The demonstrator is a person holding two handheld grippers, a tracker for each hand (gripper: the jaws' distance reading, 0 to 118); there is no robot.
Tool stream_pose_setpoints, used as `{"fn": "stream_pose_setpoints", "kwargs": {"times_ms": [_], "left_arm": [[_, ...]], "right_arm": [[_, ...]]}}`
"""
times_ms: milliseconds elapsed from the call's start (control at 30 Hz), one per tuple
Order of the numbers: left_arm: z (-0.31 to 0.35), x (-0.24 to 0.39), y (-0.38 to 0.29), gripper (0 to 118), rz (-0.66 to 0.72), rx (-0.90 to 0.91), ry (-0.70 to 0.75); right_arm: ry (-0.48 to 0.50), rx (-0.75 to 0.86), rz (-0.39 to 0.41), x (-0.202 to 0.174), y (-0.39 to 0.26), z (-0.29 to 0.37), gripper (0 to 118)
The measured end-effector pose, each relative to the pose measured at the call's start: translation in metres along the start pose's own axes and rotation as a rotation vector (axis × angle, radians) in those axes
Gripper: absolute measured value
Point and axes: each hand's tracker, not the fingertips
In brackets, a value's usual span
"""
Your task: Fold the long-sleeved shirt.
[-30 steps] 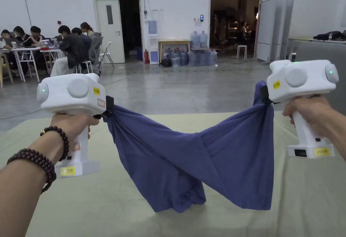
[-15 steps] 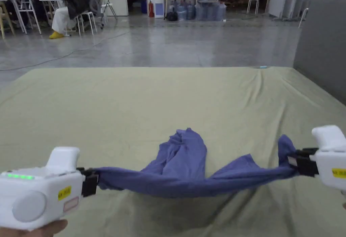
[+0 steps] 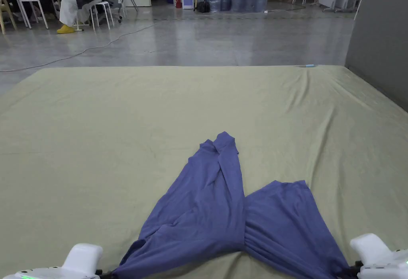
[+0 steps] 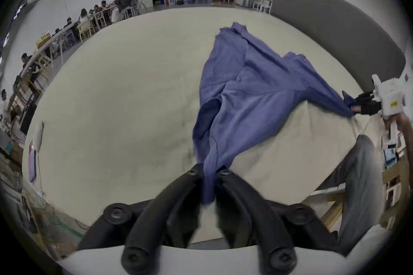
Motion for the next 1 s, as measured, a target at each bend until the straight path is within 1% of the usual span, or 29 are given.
{"fn": "stream_pose_setpoints", "kwargs": {"times_ms": [33,67,100,133,167,200,233,267,300,333,367,400,433,467,533,600,633,667,700,733,767,833,900,1000], "left_arm": [[0.005,-0.004,0.002,106,0.002,0.018,-0.009],[0.012,-0.003,0.002,114,0.000,0.021,0.001],[0.018,0.000,0.001,114,-0.005,0.020,0.005],[0.031,-0.003,-0.002,115,-0.038,0.131,-0.010],[0.036,-0.003,-0.004,115,-0.032,0.068,-0.012],[0.041,-0.004,-0.005,115,-0.035,0.071,-0.011],[0.084,0.045,0.006,114,-0.031,0.069,-0.005],[0.094,0.056,0.008,111,-0.019,0.065,0.007],[0.103,0.065,0.009,85,-0.008,0.067,0.014],[0.112,0.076,0.010,31,-0.005,0.081,0.009],[0.067,0.032,0.015,0,-0.003,0.093,0.001],[0.063,0.035,0.017,0,-0.002,0.165,-0.003],[0.057,0.039,0.019,0,-0.002,0.103,-0.008],[0.053,0.042,0.030,0,-0.008,0.074,-0.047],[0.047,0.053,0.052,0,-0.018,0.108,-0.057],[0.039,0.073,0.080,0,-0.055,0.152,-0.096],[0.028,0.071,0.106,0,-0.048,0.162,-0.133],[0.017,0.079,0.126,25,-0.055,0.173,-0.158],[0.003,0.086,0.144,78,-0.058,0.181,-0.174],[-0.024,0.093,0.166,105,-0.036,0.166,-0.197],[-0.056,0.098,0.188,113,-0.016,0.139,-0.222],[-0.106,0.113,0.226,114,0.014,0.127,-0.234],[-0.147,0.149,0.251,114,-0.018,0.090,-0.167],[-0.219,0.171,0.279,111,-0.052,0.009,-0.088]], "right_arm": [[-0.008,0.013,-0.022,0.002,-0.001,0.004,108],[-0.032,0.013,-0.042,0.004,0.001,0.010,111],[-0.026,0.018,-0.045,0.007,0.002,0.018,111],[-0.017,0.051,-0.052,0.010,0.003,0.031,112],[-0.020,0.075,-0.072,0.011,0.004,0.046,112],[-0.027,0.107,-0.106,0.013,0.005,0.056,112],[-0.016,0.134,-0.151,0.016,0.005,0.067,109],[0.002,0.162,-0.189,0.018,0.005,0.076,92],[0.026,0.179,-0.214,0.019,0.005,0.082,30],[0.026,0.176,-0.241,0.018,0.005,0.082,0],[0.003,0.204,-0.271,0.018,0.004,0.078,0],[0.004,0.179,-0.229,0.015,0.002,0.078,0],[0.011,0.164,-0.199,0.011,0.002,0.077,0],[0.006,0.158,-0.188,0.009,0.002,0.073,0],[0.013,0.147,-0.186,0.008,0.003,0.064,0],[0.021,0.139,-0.186,0.016,0.007,0.057,0],[0.022,0.141,-0.188,0.017,0.008,0.053,0],[0.023,0.142,-0.189,0.018,0.008,0.050,0],[0.027,0.140,-0.191,0.021,0.013,0.051,0],[0.029,0.139,-0.191,0.021,0.014,0.048,0],[0.032,0.139,-0.192,0.022,0.014,0.044,0],[0.037,0.137,-0.190,0.024,0.018,0.041,0],[0.041,0.133,-0.187,0.024,0.018,0.035,0],[0.056,0.124,-0.175,0.025,0.017,0.028,0]]}}
